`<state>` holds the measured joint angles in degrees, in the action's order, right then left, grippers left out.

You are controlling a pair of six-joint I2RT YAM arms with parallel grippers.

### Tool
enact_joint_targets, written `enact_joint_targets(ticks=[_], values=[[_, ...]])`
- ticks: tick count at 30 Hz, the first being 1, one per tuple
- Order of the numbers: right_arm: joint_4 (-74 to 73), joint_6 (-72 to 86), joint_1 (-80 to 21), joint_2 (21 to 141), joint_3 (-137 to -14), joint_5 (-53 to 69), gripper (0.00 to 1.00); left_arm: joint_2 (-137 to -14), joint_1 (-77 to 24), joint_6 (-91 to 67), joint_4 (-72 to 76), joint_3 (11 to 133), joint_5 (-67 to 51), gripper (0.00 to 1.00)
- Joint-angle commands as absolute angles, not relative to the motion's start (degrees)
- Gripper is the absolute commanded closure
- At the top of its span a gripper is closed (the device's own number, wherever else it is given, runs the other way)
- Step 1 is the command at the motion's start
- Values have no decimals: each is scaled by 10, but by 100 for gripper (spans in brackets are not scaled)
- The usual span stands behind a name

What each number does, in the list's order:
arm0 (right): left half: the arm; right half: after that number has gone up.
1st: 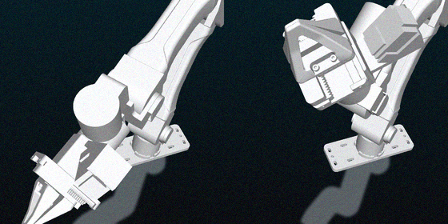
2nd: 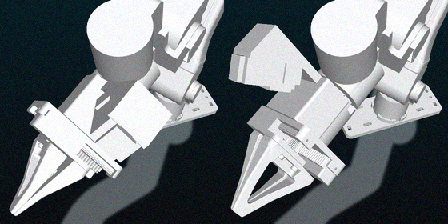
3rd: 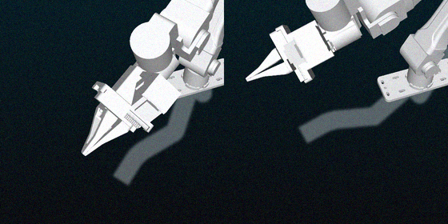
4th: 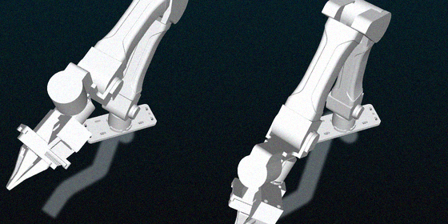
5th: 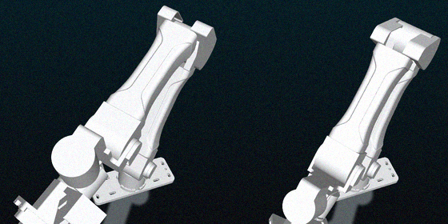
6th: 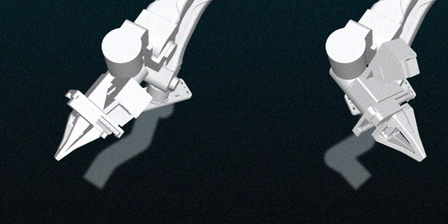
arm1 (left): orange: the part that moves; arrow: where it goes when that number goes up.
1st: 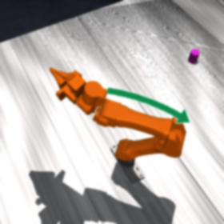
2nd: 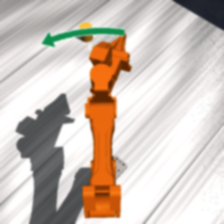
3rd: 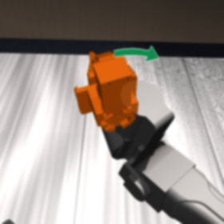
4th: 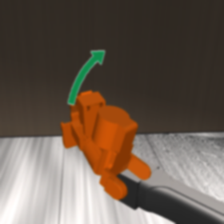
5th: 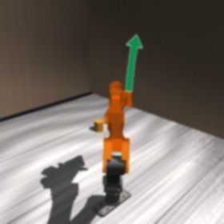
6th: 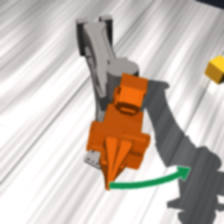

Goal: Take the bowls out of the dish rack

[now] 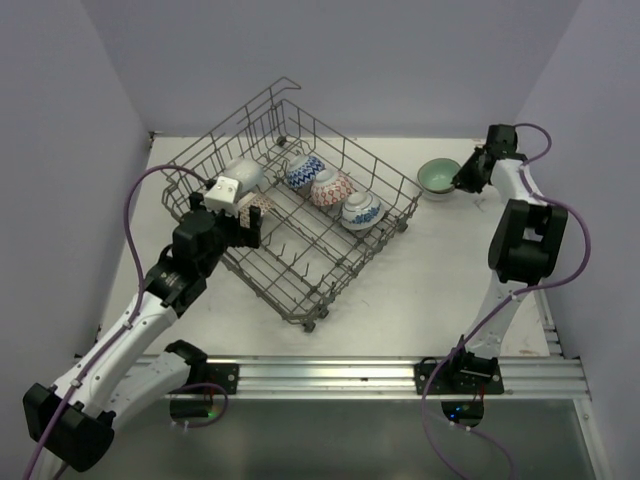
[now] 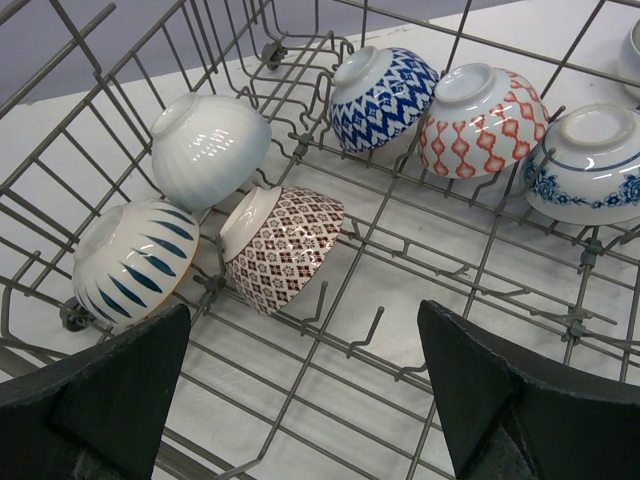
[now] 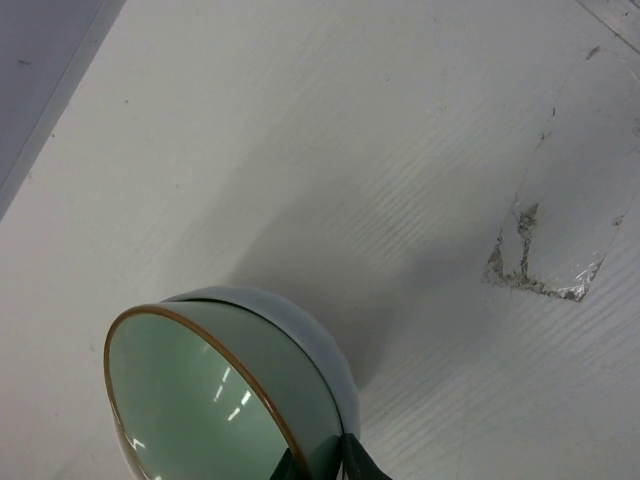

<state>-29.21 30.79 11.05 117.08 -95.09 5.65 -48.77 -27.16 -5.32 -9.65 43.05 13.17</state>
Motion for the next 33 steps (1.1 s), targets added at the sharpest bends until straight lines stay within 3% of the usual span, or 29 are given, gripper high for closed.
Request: enact_joint_targets(ticks=[1,6,11,14,15,18,24,26,33], values=[[-294,301,109,1173,-983,80,74,-492,-275,-51,-93,441,122,0],[-305,294,109,1162,-981,72,47,-490,-275,-51,-94,442,122,0],[-306,294,110,1141,-977,62,44,-489,-274,-51,-94,442,122,0],[-307,289,109,1130,-976,52,55,-489,-275,-50,-94,442,123,0],[-308,289,109,1129,-976,50,64,-489,-275,-50,-95,442,122,0],[-309,287,109,1130,-971,51,79,-489,-274,-51,-95,442,122,0],[-309,285,111,1136,-955,50,95,-492,-275,-51,-96,443,111,0],[-309,286,110,1137,-949,53,100,-492,-274,-51,-96,444,109,0],[-300,293,113,1137,-938,64,100,-494,-275,-51,-98,444,106,0]])
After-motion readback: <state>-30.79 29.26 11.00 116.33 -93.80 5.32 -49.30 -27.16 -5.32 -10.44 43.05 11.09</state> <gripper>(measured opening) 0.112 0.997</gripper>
